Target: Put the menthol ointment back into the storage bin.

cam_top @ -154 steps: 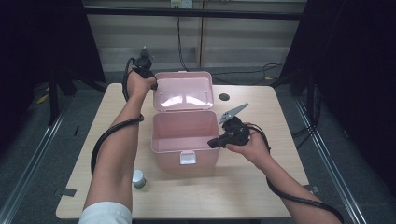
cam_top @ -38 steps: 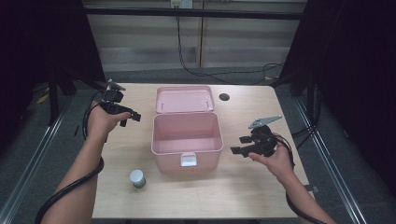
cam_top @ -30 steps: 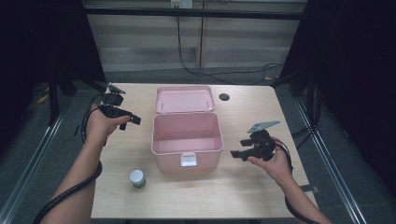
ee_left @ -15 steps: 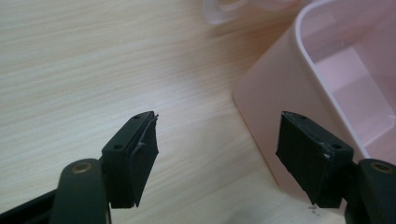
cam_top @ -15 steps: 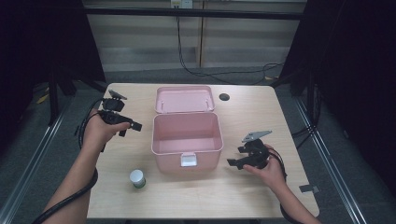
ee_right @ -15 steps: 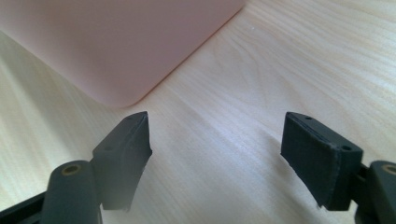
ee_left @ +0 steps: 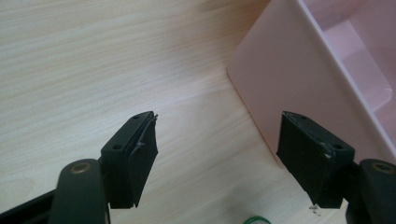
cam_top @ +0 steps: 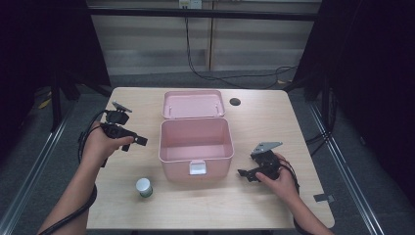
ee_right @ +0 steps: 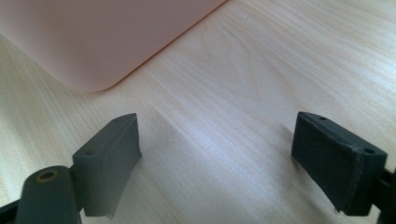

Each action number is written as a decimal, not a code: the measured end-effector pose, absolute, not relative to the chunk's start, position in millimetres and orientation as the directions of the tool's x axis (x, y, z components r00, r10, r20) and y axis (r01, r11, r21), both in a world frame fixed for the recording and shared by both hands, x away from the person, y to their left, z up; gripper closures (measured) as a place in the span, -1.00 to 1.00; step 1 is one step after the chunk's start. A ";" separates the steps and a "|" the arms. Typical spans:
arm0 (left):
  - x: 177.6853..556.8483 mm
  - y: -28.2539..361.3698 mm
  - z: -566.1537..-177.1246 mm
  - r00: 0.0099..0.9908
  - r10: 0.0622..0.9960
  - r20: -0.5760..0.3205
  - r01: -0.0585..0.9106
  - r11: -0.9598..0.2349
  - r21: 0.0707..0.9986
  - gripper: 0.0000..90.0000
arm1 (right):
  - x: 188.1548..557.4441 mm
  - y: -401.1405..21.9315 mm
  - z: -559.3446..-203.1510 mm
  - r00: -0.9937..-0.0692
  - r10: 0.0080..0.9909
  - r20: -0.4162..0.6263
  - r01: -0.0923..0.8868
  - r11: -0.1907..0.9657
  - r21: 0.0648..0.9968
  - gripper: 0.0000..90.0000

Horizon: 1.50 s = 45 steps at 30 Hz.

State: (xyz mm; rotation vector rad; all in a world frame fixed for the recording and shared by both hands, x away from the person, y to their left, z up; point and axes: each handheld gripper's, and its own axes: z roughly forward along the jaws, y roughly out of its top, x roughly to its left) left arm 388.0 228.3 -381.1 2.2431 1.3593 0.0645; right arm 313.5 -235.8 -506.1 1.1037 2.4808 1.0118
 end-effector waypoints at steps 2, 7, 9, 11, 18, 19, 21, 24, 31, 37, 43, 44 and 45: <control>385.2 229.2 -382.0 0.497 0.840 -0.216 0.816 -0.368 0.446 -0.38 | 311.9 -235.6 -507.1 -0.691 0.722 0.039 0.545 0.485 0.684 -0.68; 378.9 232.3 -383.1 0.507 0.835 -0.213 0.810 -0.378 0.449 -0.38 | 310.3 -236.7 -509.5 -0.693 0.720 0.029 0.527 0.479 0.701 -0.70; 376.3 233.4 -383.1 0.509 0.834 -0.212 0.810 -0.382 0.445 -0.38 | 309.5 -237.0 -509.9 -0.690 0.723 0.032 0.530 0.475 0.702 -0.70; 375.2 234.7 -383.2 0.518 0.830 -0.208 0.806 -0.391 0.445 -0.38 | 309.4 -237.3 -510.5 -0.691 0.722 0.030 0.524 0.473 0.708 -0.70; 367.7 237.0 -386.6 0.518 0.828 -0.213 0.809 -0.395 0.435 -0.38 | 307.9 -238.4 -512.1 -0.691 0.723 0.027 0.514 0.464 0.721 -0.71; 366.9 238.2 -386.8 0.526 0.823 -0.213 0.806 -0.402 0.435 -0.38 | 307.9 -238.4 -512.2 -0.691 0.722 0.028 0.514 0.464 0.722 -0.71; 364.5 238.5 -387.8 0.527 0.822 -0.215 0.806 -0.403 0.434 -0.38 | 307.9 -238.4 -512.2 -0.691 0.723 0.027 0.514 0.464 0.722 -0.71; 360.9 238.1 -389.0 0.534 0.817 -0.218 0.806 -0.413 0.424 -0.38 | 307.7 -238.4 -512.2 -0.690 0.724 0.025 0.514 0.465 0.721 -0.71; 352.7 237.8 -389.5 0.552 0.805 -0.218 0.799 -0.437 0.413 -0.38 | 307.7 -238.3 -512.2 -0.689 0.724 0.025 0.514 0.464 0.721 -0.71; 344.1 237.0 -390.1 0.570 0.791 -0.220 0.792 -0.458 0.404 -0.38 | 307.7 -238.3 -512.2 -0.689 0.724 0.025 0.514 0.464 0.722 -0.71; 335.8 232.8 -392.3 0.586 0.783 -0.210 0.784 -0.482 0.391 -0.38 | 307.7 -238.3 -512.2 -0.689 0.724 0.025 0.514 0.464 0.721 -0.71; 334.6 232.4 -392.6 0.594 0.778 -0.206 0.781 -0.495 0.381 -0.38 | 307.7 -238.3 -512.2 -0.690 0.724 0.025 0.513 0.465 0.721 -0.71; 333.1 231.5 -393.5 0.596 0.775 -0.211 0.781 -0.498 0.378 -0.38 | 307.7 -238.3 -512.2 -0.689 0.724 0.025 0.514 0.464 0.721 -0.71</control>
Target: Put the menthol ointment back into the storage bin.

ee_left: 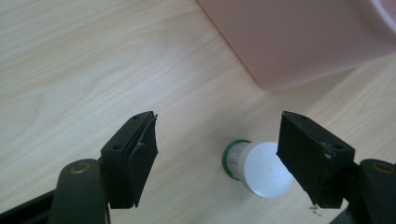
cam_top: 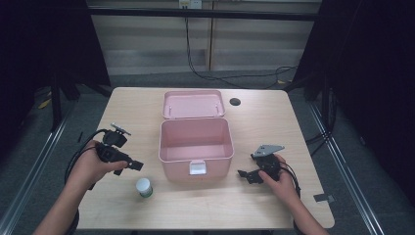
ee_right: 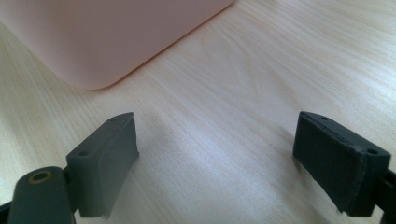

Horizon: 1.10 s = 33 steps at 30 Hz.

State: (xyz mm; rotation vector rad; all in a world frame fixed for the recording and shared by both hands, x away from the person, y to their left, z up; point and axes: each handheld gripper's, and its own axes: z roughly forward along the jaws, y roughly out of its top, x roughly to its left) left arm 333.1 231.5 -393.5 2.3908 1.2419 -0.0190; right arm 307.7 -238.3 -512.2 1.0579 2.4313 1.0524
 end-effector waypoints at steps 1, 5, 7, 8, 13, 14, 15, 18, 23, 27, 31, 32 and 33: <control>332.5 231.4 -393.8 0.601 0.771 -0.211 0.779 -0.504 0.373 -0.38 | 307.7 -238.3 -512.2 -0.689 0.724 0.025 0.514 0.464 0.721 -0.71; 328.9 229.5 -396.3 0.614 0.761 -0.208 0.771 -0.524 0.360 -0.38 | 307.7 -238.3 -512.2 -0.690 0.724 0.025 0.514 0.465 0.721 -0.71; 326.8 227.8 -398.0 0.620 0.757 -0.208 0.769 -0.533 0.354 -0.38 | 307.7 -238.3 -512.2 -0.689 0.724 0.025 0.514 0.464 0.721 -0.71; 325.0 226.4 -399.1 0.619 0.757 -0.210 0.770 -0.532 0.351 -0.38 | 307.7 -238.3 -512.2 -0.689 0.724 0.025 0.514 0.464 0.722 -0.71; 318.9 222.5 -401.9 0.626 0.748 -0.221 0.767 -0.542 0.343 -0.38 | 307.7 -238.3 -512.2 -0.689 0.724 0.025 0.514 0.464 0.721 -0.71; 318.2 222.5 -402.6 0.637 0.741 -0.215 0.760 -0.555 0.337 -0.38 | 307.7 -238.3 -512.2 -0.689 0.724 0.025 0.514 0.465 0.721 -0.71; 316.9 221.7 -404.0 0.633 0.742 -0.220 0.764 -0.552 0.334 -0.38 | 307.7 -238.3 -512.2 -0.689 0.724 0.025 0.514 0.464 0.721 -0.71; 315.1 222.0 -407.5 0.639 0.735 -0.225 0.761 -0.565 0.319 -0.38 | 307.7 -238.3 -512.2 -0.690 0.724 0.025 0.514 0.465 0.721 -0.71; 312.3 222.9 -411.2 0.635 0.737 -0.231 0.766 -0.563 0.310 -0.37 | 307.7 -238.3 -512.2 -0.689 0.724 0.025 0.514 0.464 0.721 -0.71; 309.1 221.8 -414.1 0.633 0.735 -0.242 0.769 -0.563 0.304 -0.37 | 307.7 -238.3 -512.2 -0.689 0.724 0.025 0.514 0.464 0.721 -0.71; 307.0 220.1 -415.9 0.637 0.732 -0.243 0.767 -0.568 0.300 -0.36 | 307.7 -238.3 -512.2 -0.690 0.724 0.025 0.514 0.465 0.721 -0.71; 306.6 219.8 -416.1 0.643 0.726 -0.243 0.762 -0.576 0.296 -0.36 | 307.7 -238.3 -512.2 -0.689 0.724 0.025 0.514 0.465 0.721 -0.71; 306.5 219.5 -416.4 0.646 0.724 -0.244 0.760 -0.580 0.293 -0.36 | 307.7 -238.3 -512.2 -0.689 0.724 0.025 0.514 0.464 0.721 -0.71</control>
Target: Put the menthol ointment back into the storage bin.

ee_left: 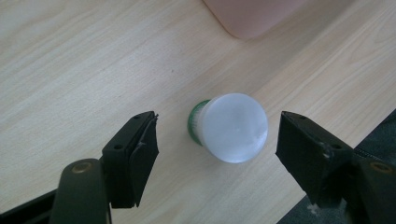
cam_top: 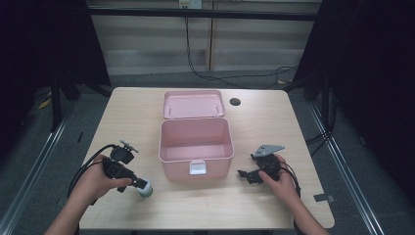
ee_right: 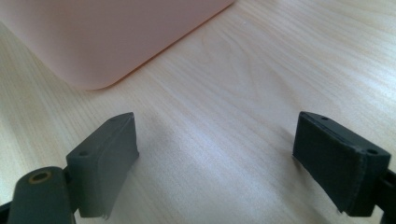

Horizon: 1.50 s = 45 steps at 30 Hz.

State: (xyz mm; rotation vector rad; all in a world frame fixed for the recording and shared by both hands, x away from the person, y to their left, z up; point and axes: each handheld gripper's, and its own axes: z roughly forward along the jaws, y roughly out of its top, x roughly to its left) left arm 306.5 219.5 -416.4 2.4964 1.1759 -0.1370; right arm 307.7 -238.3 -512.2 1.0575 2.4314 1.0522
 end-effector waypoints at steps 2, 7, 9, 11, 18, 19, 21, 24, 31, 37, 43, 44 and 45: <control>306.0 218.5 -418.2 0.641 0.726 -0.249 0.764 -0.576 0.289 -0.36 | 307.7 -238.3 -512.2 -0.689 0.724 0.025 0.514 0.464 0.721 -0.71; 305.7 219.2 -422.1 0.641 0.724 -0.255 0.765 -0.578 0.282 -0.35 | 307.7 -238.3 -512.2 -0.689 0.724 0.025 0.514 0.465 0.721 -0.71; 304.8 218.5 -423.4 0.639 0.723 -0.260 0.767 -0.576 0.283 -0.35 | 307.7 -238.3 -512.2 -0.689 0.724 0.025 0.514 0.465 0.721 -0.71; 304.9 218.1 -423.9 0.642 0.722 -0.257 0.765 -0.581 0.279 -0.35 | 307.7 -238.3 -512.2 -0.689 0.724 0.025 0.514 0.464 0.721 -0.71; 304.9 216.9 -425.7 0.645 0.718 -0.263 0.763 -0.587 0.270 -0.34 | 307.7 -238.3 -512.2 -0.689 0.724 0.025 0.514 0.464 0.721 -0.71; 304.7 216.2 -426.8 0.645 0.717 -0.265 0.763 -0.586 0.272 -0.34 | 307.7 -238.3 -512.2 -0.689 0.724 0.025 0.514 0.464 0.721 -0.71; 304.2 214.7 -428.2 0.638 0.720 -0.272 0.769 -0.579 0.271 -0.33 | 307.7 -238.3 -512.2 -0.689 0.724 0.025 0.514 0.465 0.721 -0.71; 304.5 213.3 -429.5 0.643 0.715 -0.275 0.765 -0.587 0.265 -0.33 | 307.7 -238.3 -512.2 -0.689 0.724 0.025 0.514 0.464 0.722 -0.71; 305.9 210.5 -432.0 0.642 0.717 -0.271 0.766 -0.587 0.262 -0.25 | 307.7 -238.3 -512.2 -0.689 0.724 0.025 0.514 0.464 0.721 -0.71; 305.7 207.6 -432.5 0.644 0.714 -0.275 0.765 -0.593 0.253 -0.15 | 307.7 -238.3 -512.2 -0.689 0.724 0.025 0.514 0.464 0.721 -0.71; 305.7 203.7 -434.7 0.654 0.708 -0.266 0.756 -0.605 0.249 -0.01 | 307.7 -238.3 -512.2 -0.689 0.724 0.025 0.514 0.464 0.721 -0.71; 306.1 203.4 -434.9 0.661 0.704 -0.261 0.751 -0.615 0.241 0.03 | 307.7 -238.3 -512.2 -0.689 0.724 0.025 0.514 0.465 0.721 -0.71; 306.0 202.7 -435.8 0.661 0.705 -0.259 0.751 -0.615 0.242 0.05 | 307.7 -238.3 -512.2 -0.689 0.724 0.025 0.514 0.464 0.721 -0.71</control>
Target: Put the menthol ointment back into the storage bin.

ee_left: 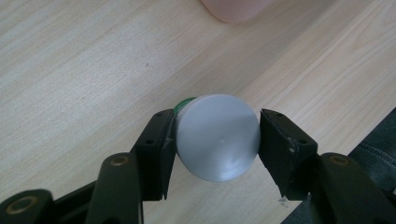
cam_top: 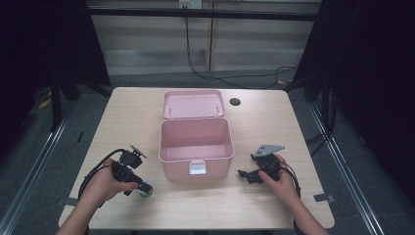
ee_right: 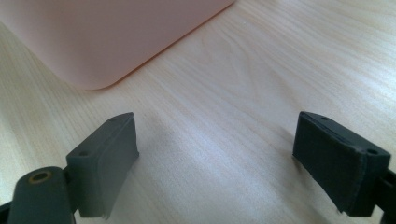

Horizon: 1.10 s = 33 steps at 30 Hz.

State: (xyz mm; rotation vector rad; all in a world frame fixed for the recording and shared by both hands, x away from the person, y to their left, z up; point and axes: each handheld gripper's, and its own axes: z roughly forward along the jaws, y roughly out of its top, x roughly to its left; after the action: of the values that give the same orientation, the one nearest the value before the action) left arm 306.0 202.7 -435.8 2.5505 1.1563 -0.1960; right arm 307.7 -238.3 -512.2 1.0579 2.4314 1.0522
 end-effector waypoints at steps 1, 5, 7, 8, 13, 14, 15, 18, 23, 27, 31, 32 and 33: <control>306.0 202.3 -436.1 0.665 0.703 -0.252 0.747 -0.620 0.241 0.06 | 307.7 -238.3 -512.2 -0.689 0.724 0.025 0.514 0.464 0.722 -0.71; 305.9 201.4 -435.5 0.676 0.698 -0.238 0.737 -0.635 0.231 0.10 | 307.7 -238.3 -512.2 -0.689 0.724 0.025 0.514 0.465 0.721 -0.71; 305.9 201.1 -434.5 0.677 0.699 -0.231 0.736 -0.639 0.222 0.10 | 307.7 -238.3 -512.2 -0.689 0.724 0.025 0.514 0.464 0.721 -0.71; 306.1 201.4 -434.0 0.681 0.696 -0.228 0.733 -0.643 0.224 0.11 | 307.7 -238.3 -512.2 -0.689 0.724 0.025 0.514 0.464 0.721 -0.71; 307.2 204.8 -427.2 0.663 0.706 -0.249 0.748 -0.626 0.219 0.11 | 307.7 -238.3 -512.2 -0.689 0.724 0.025 0.514 0.464 0.721 -0.71; 307.0 205.0 -426.0 0.659 0.710 -0.248 0.752 -0.620 0.223 0.11 | 307.7 -238.3 -512.2 -0.689 0.724 0.025 0.514 0.464 0.721 -0.71; 307.6 206.0 -424.4 0.661 0.707 -0.249 0.750 -0.625 0.216 0.11 | 307.7 -238.3 -512.2 -0.689 0.724 0.025 0.514 0.464 0.721 -0.71; 308.5 208.1 -418.5 0.653 0.714 -0.252 0.757 -0.617 0.214 0.11 | 307.7 -238.3 -512.2 -0.689 0.724 0.025 0.514 0.464 0.721 -0.71; 310.4 211.1 -410.6 0.644 0.722 -0.252 0.765 -0.611 0.203 0.11 | 307.7 -238.3 -512.2 -0.689 0.724 0.025 0.514 0.464 0.722 -0.71; 313.4 214.5 -405.0 0.635 0.730 -0.253 0.772 -0.604 0.197 0.11 | 307.6 -238.2 -512.2 -0.689 0.725 0.025 0.514 0.464 0.721 -0.71; 316.8 217.0 -399.4 0.627 0.735 -0.257 0.779 -0.595 0.198 0.11 | 307.6 -238.2 -512.2 -0.688 0.725 0.025 0.514 0.463 0.722 -0.71; 317.5 217.3 -397.7 0.626 0.737 -0.255 0.780 -0.593 0.200 0.11 | 307.6 -238.2 -512.2 -0.688 0.725 0.025 0.514 0.463 0.722 -0.71; 318.5 217.5 -395.4 0.624 0.738 -0.256 0.782 -0.592 0.198 0.11 | 307.6 -238.2 -512.2 -0.689 0.725 0.025 0.514 0.464 0.721 -0.71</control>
State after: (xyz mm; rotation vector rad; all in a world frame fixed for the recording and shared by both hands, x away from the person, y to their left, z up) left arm 318.5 217.5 -395.4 2.5586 1.2300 -0.2118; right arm 307.6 -238.2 -512.2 1.0587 2.4307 1.0521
